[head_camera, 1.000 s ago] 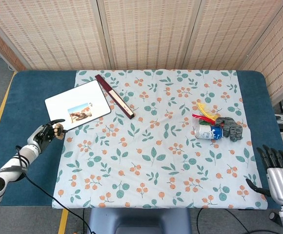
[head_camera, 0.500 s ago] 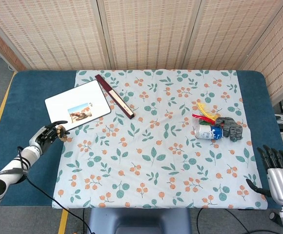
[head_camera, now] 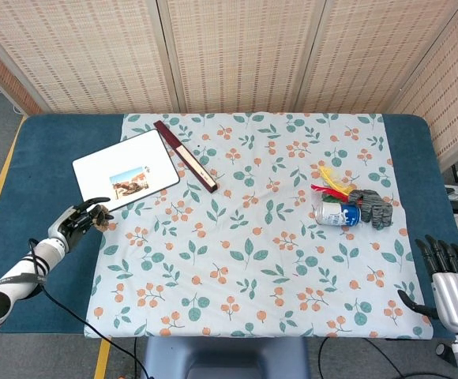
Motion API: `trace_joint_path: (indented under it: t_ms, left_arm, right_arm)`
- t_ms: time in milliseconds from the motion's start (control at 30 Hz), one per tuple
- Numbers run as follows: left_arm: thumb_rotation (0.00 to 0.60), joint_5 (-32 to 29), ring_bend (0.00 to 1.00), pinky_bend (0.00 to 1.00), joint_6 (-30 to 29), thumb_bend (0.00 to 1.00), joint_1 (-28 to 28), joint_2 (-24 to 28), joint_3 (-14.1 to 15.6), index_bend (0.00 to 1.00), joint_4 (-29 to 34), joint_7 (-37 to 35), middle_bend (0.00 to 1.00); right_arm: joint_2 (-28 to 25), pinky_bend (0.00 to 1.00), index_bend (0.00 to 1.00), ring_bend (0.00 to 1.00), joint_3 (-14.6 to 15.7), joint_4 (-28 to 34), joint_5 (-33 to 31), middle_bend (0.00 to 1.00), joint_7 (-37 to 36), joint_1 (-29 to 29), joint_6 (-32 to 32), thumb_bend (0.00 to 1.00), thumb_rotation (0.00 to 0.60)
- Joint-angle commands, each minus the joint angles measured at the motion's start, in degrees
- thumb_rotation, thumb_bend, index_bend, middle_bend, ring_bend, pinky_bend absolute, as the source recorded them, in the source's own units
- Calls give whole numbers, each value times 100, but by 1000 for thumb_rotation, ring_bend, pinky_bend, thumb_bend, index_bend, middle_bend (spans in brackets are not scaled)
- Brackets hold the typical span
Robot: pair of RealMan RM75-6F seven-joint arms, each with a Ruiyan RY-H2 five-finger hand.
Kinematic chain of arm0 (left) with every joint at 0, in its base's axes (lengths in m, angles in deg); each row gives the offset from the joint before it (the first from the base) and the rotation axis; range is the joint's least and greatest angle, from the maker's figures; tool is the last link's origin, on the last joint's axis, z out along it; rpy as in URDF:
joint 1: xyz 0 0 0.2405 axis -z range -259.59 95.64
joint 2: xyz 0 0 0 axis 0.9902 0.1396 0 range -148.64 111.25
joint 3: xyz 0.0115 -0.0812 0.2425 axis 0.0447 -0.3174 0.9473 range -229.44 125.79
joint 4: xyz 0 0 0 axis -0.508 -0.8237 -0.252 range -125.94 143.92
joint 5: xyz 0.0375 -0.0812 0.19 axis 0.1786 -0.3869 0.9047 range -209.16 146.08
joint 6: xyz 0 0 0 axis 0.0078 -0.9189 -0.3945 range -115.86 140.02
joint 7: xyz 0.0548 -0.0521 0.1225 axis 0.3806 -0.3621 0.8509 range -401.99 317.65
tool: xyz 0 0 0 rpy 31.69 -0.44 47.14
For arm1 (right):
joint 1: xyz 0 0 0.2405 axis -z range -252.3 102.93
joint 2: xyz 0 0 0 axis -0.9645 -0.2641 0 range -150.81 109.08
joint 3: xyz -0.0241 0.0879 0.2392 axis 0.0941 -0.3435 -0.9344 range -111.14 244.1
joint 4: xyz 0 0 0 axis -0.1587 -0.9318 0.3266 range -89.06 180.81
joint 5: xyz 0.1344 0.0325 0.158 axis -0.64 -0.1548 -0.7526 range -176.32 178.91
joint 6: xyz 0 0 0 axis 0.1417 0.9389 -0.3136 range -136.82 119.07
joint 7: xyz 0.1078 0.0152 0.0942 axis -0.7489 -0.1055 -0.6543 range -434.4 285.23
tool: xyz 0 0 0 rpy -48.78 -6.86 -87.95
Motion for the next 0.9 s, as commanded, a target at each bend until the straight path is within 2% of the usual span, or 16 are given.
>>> trace_joint_path:
  t_ms: [33,200,333,533,667,733,900]
  left_arm:
    - [542,27,366,0,4,630,5,7,10,308,12,-40,762]
    - [552,84,366,0,-3,743,8,10,19,308,35,-71,761]
    - [598,279,366,0,112,821,-34,33,-35,303,105,-70,751]
    - [600,384,356,0,168,985,-101,-30,-129,288,97,-210,732]
    - [600,547,350,0,255,1000,-167,-86,-217,286,106,-244,710]
    - [600,694,332,0,336,1000,-204,-100,-277,263,123,-205,669]
    - [600,1122,238,0,854,1000,-432,-176,-645,139,97,-106,498]
  right_arm:
    - [-5,0,0,0,-5,-2,-2,0,0,6,14,154,418]
    - [-15,0,0,0,-7,2,6,0,-20,17,35,154,418]
    - [-31,0,0,0,-23,0,0,0,-56,31,66,154,418]
    - [-34,0,0,0,-25,-8,6,0,-50,38,75,154,417]
    - [-29,0,0,0,-36,-7,-8,0,-41,47,92,154,415]
    - [-26,0,0,0,-37,-5,-14,0,-35,47,88,154,415]
    - [-25,0,0,0,-41,-4,-32,0,-20,46,77,154,415]
